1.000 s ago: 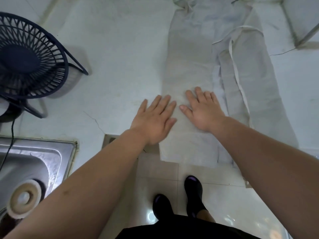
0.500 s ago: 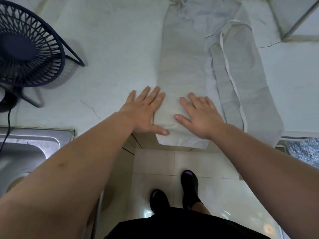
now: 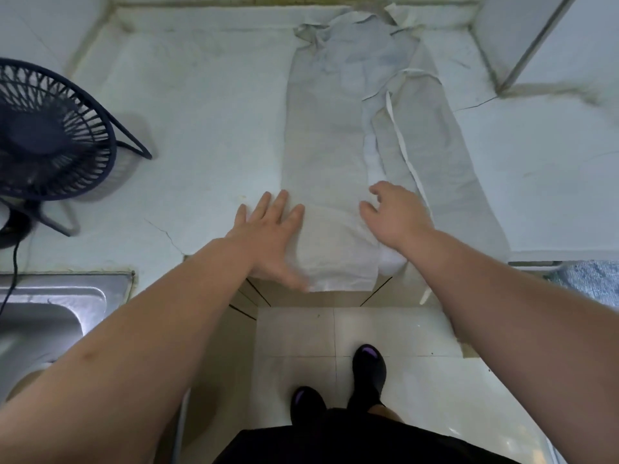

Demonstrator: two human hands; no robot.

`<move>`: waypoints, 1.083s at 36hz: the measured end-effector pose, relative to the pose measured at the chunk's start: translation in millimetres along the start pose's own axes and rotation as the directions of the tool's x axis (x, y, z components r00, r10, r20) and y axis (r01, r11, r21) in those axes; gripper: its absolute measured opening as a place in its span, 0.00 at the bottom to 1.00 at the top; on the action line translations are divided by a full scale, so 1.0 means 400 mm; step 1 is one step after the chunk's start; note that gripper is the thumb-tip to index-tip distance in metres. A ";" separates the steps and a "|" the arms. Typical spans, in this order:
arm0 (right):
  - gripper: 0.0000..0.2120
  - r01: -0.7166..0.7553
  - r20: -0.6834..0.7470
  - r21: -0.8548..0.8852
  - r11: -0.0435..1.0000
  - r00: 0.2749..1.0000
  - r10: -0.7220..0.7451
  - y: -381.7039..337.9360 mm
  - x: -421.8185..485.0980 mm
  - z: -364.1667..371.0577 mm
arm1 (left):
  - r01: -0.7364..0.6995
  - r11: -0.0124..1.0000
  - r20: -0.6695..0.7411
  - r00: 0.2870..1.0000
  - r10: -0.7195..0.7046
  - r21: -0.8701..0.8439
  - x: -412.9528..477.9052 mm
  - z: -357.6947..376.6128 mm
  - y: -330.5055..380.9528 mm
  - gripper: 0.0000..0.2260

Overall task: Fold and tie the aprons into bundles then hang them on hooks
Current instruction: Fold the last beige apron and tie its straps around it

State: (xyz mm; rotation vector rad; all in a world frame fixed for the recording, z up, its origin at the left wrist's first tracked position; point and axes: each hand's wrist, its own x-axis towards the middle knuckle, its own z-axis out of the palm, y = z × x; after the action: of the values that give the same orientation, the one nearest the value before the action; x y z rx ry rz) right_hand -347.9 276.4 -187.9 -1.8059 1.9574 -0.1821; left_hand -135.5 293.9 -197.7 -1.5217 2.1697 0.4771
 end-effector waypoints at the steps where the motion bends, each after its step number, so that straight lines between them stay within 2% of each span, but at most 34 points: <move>1: 0.22 -0.039 -0.006 -0.015 0.999 0.999 0.039 0.009 0.001 -0.012 | -0.008 1.000 -0.022 1.000 0.008 -0.029 -0.001 -0.011 0.008 0.57; 4: 0.18 -0.134 0.010 -0.043 0.990 0.991 0.134 0.040 0.014 -0.027 | -0.029 0.992 -0.129 0.992 0.013 -0.126 0.019 -0.043 0.032 0.43; 6: 0.13 -0.167 0.020 -0.086 0.982 0.985 0.170 0.060 0.030 -0.038 | -0.047 0.994 -0.202 0.979 0.025 -0.102 0.055 -0.063 0.053 0.32; 8: 0.11 -0.195 0.030 -0.131 0.972 0.979 0.200 0.072 0.051 -0.046 | -0.050 0.993 -0.215 0.976 0.025 -0.108 0.094 -0.075 0.073 0.28; 12: 0.13 -0.227 0.129 -0.252 0.941 0.955 0.266 0.067 0.101 -0.063 | -0.022 0.991 -0.128 0.992 0.004 -0.134 0.139 -0.075 0.105 0.31; 16: 0.15 -0.144 0.239 -0.385 0.912 0.939 0.249 0.046 0.134 -0.078 | 0.039 0.993 -0.159 0.986 -0.056 -0.108 0.152 -0.088 0.112 0.32; 18: 0.14 -0.112 0.281 -0.358 0.927 0.934 0.222 0.040 0.153 -0.081 | 0.060 0.991 -0.157 0.984 -0.079 -0.122 0.162 -0.100 0.117 0.33; 20: 0.13 -0.080 0.291 -0.260 0.962 0.944 0.157 0.038 0.174 -0.083 | 0.068 0.986 -0.147 0.985 -0.090 -0.149 0.170 -0.099 0.120 0.35; 24: 0.14 -0.028 0.188 -0.057 0.998 0.981 0.039 0.022 0.208 -0.093 | 0.071 0.976 -0.129 0.987 -0.099 -0.207 0.180 -0.072 0.121 0.40; 28: 0.08 0.004 0.210 -0.063 0.998 0.978 0.009 0.029 0.218 -0.071 | 0.084 0.981 -0.105 0.989 -0.104 -0.173 0.186 -0.056 0.125 0.43; 32: 0.15 0.086 0.230 -0.180 0.980 0.972 -0.043 0.052 0.194 -0.044 | 0.076 0.981 -0.112 0.989 -0.098 -0.180 0.183 -0.056 0.126 0.41; 36: 0.17 0.168 0.227 -0.169 0.971 0.966 -0.127 0.069 0.165 -0.046 | -0.037 0.991 -0.254 0.967 0.004 -0.128 0.171 -0.060 0.141 0.32; 39: 0.18 0.233 0.241 -0.217 0.948 0.954 -0.179 0.090 0.147 -0.053 | -0.061 0.985 -0.250 0.968 0.018 -0.162 0.166 -0.064 0.166 0.28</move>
State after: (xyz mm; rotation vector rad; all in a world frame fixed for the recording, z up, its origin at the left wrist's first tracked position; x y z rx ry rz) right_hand -390.8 219.4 -198.2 -2.0904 1.6947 0.1936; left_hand -221.6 250.3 -210.3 -1.7112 2.4062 0.5195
